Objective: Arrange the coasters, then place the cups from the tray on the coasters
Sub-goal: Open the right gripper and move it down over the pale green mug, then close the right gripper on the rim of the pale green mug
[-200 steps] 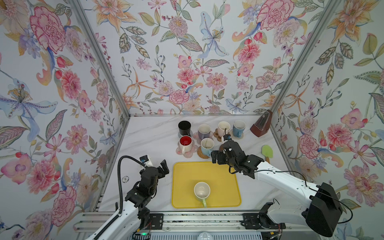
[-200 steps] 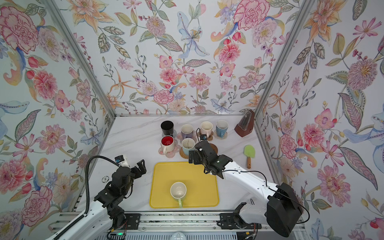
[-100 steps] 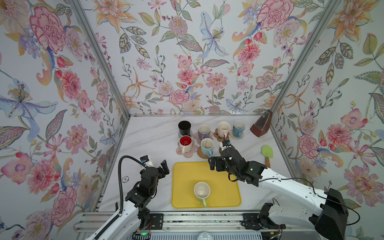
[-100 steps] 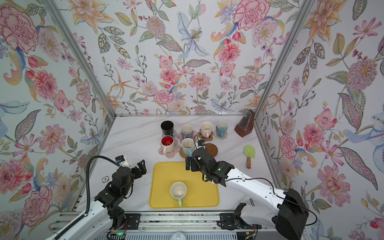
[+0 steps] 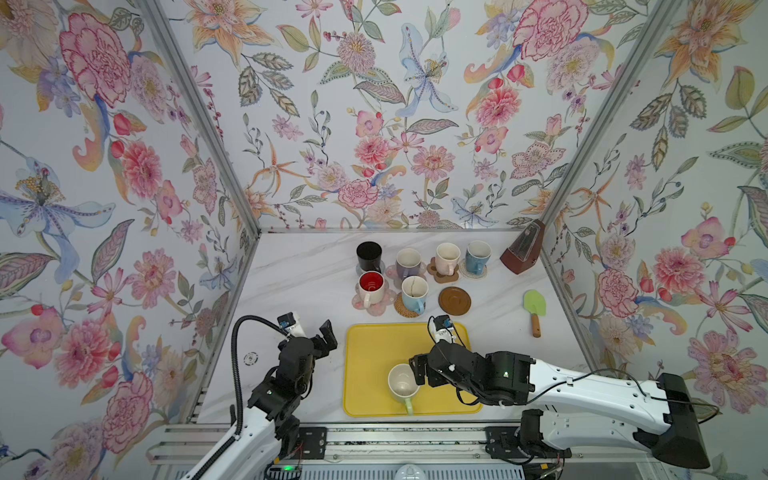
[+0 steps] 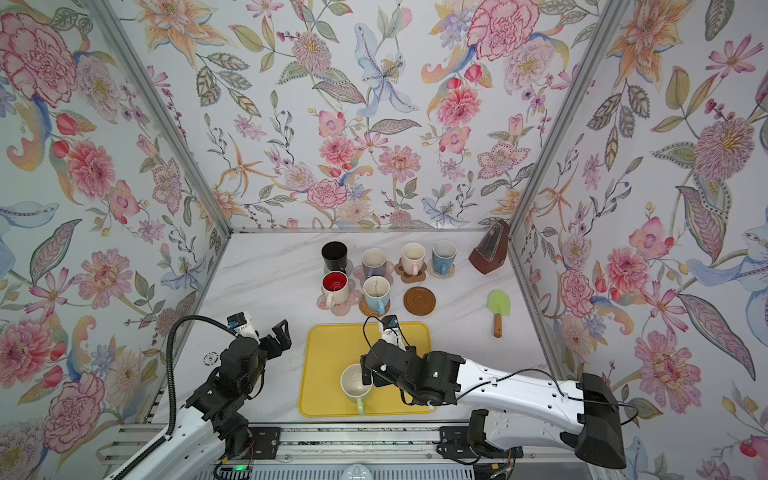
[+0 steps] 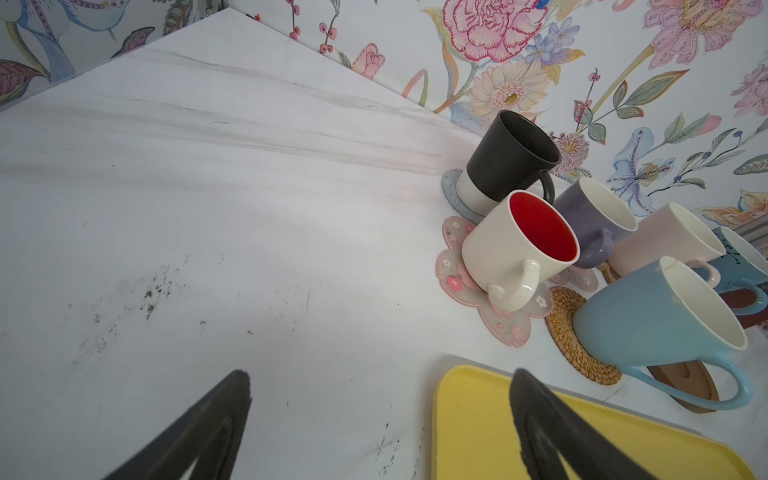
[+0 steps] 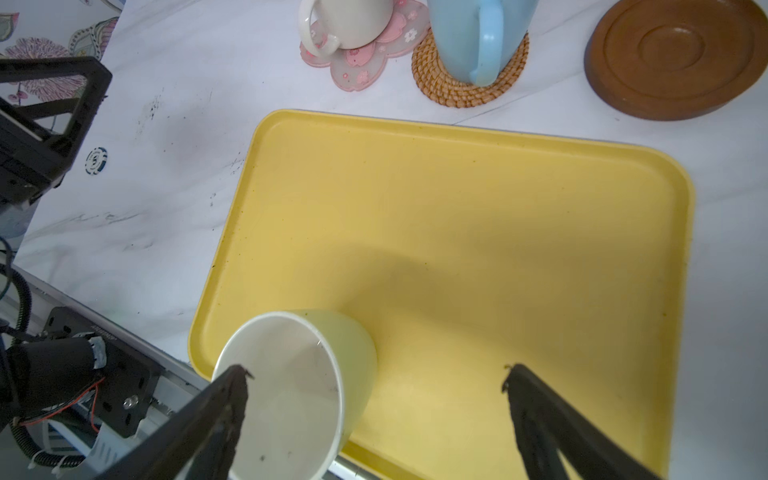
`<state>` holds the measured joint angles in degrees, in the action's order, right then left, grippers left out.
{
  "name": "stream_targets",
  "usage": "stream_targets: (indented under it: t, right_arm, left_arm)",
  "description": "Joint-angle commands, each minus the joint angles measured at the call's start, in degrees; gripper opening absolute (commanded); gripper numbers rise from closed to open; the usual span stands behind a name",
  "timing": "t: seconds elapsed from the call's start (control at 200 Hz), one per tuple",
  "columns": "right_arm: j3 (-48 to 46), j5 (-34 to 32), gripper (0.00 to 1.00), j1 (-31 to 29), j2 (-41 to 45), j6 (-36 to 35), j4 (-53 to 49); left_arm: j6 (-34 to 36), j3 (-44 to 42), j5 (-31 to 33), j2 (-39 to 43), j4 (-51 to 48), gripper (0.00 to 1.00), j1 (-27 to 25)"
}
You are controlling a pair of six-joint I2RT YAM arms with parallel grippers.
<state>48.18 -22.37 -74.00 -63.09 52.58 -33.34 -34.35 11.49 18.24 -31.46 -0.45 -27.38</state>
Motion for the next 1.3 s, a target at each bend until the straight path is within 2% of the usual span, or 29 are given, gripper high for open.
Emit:
stream_targets:
  t: [0.0, 0.23, 0.475, 0.981, 1.176, 1.296]
  right_arm:
    - [-0.5, -3.1, 0.98, -3.4, 0.4, 5.6, -3.2]
    - [0.6, -4.3, 0.98, -10.8, -3.4, 9.8, -2.8]
    - [1.3, -3.6, 0.98, -14.9, -7.2, 11.5, -2.5]
    - [1.1, -2.1, 0.95, -16.5, -12.6, 11.2, -2.0]
    - [1.0, -1.8, 0.89, -16.2, -14.2, 11.3, -4.6]
    - [0.7, -1.7, 0.79, -15.8, -14.2, 10.8, -4.6]
  left_arm:
    - [0.3, -0.8, -0.2, 0.8, -1.7, 0.99, 0.5]
    - [0.0, -1.1, -0.4, 2.3, -2.6, 0.99, 0.6]
    - [-0.6, -1.5, -0.4, 3.2, -3.2, 0.99, 0.5]
    - [-1.4, -2.2, 0.0, 5.6, -4.6, 0.99, 0.7]
    - [-1.5, -2.2, 0.2, 5.3, -4.5, 0.99, 0.5]
    - [-1.4, -2.2, 0.2, 5.4, -4.4, 0.99, 0.5]
